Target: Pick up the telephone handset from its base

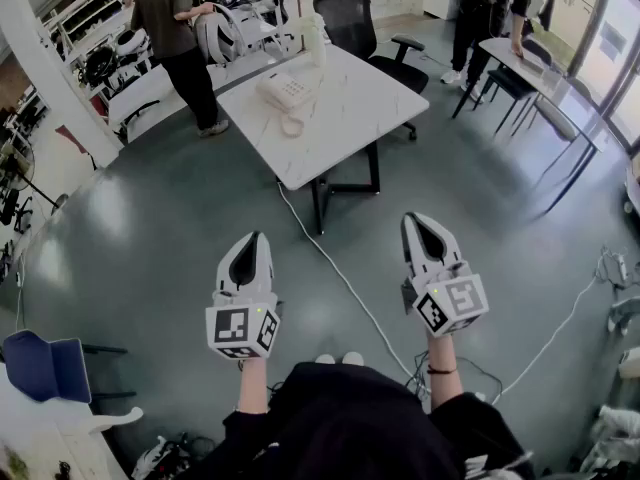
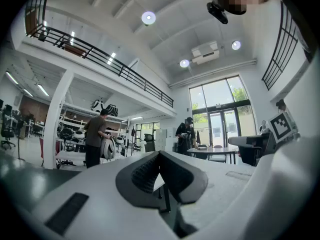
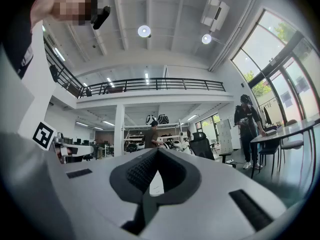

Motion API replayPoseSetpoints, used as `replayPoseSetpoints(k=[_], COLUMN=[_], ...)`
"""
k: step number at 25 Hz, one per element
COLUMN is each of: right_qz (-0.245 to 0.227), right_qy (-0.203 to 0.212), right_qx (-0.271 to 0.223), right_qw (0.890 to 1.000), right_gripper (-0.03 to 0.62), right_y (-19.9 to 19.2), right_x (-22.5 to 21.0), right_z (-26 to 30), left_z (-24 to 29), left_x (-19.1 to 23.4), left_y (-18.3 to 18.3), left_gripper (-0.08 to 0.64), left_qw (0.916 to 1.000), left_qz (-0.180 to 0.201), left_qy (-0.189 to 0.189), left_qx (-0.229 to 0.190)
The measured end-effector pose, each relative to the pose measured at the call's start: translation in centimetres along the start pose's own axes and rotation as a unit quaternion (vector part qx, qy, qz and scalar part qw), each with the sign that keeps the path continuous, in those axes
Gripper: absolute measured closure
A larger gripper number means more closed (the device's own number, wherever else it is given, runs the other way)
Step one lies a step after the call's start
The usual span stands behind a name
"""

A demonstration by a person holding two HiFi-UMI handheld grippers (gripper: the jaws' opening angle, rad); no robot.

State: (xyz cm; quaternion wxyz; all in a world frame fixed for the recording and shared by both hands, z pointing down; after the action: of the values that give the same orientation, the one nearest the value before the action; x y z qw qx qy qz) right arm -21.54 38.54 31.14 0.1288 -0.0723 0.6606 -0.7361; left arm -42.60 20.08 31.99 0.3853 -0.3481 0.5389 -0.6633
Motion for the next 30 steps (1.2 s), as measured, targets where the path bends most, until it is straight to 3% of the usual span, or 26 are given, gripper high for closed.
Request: replayPoseSetpoints(k=[12,25,30], right_qz=[0.015,0.034,0.051], right_qy=[-0.009,0.009,0.034], right_qx=[-0.001,-0.018,-0.026], right_qw=[1.000,0.999,0.998], right_gripper=[0.601,0.601,0.600], right_y=[-0.6,-0.8,-0.6], right_x=[-1.7,-5.0,-5.9], right_z=[-0.7,-0.6,1.3], left_z=[0.1,1.7,3.4], left_x=[0.1,-3.5,-3.7], left_y=[-0.2,-0.7,-0.5], left_gripper=[0.560,0.560,0.560], left_qw=[0.9998,0.9996,0.9995], left_qz=[-0.006,-0.002,-0.004], left_qy=[0.021,0.020,0.021], left_qx=[0.004,0.020,0.024])
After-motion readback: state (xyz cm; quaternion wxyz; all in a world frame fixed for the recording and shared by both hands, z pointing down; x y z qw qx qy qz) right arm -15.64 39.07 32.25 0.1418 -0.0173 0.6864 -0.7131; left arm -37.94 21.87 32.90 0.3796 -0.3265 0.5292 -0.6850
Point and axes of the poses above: the fingertips, and each gripper's own axes: z forward along the fingers, x to its left, y out of its top, the point moved 3 cm from there along -z, backward along the fingers, and after that the axes turned 13 degrees about x, right-handed, at the moved point
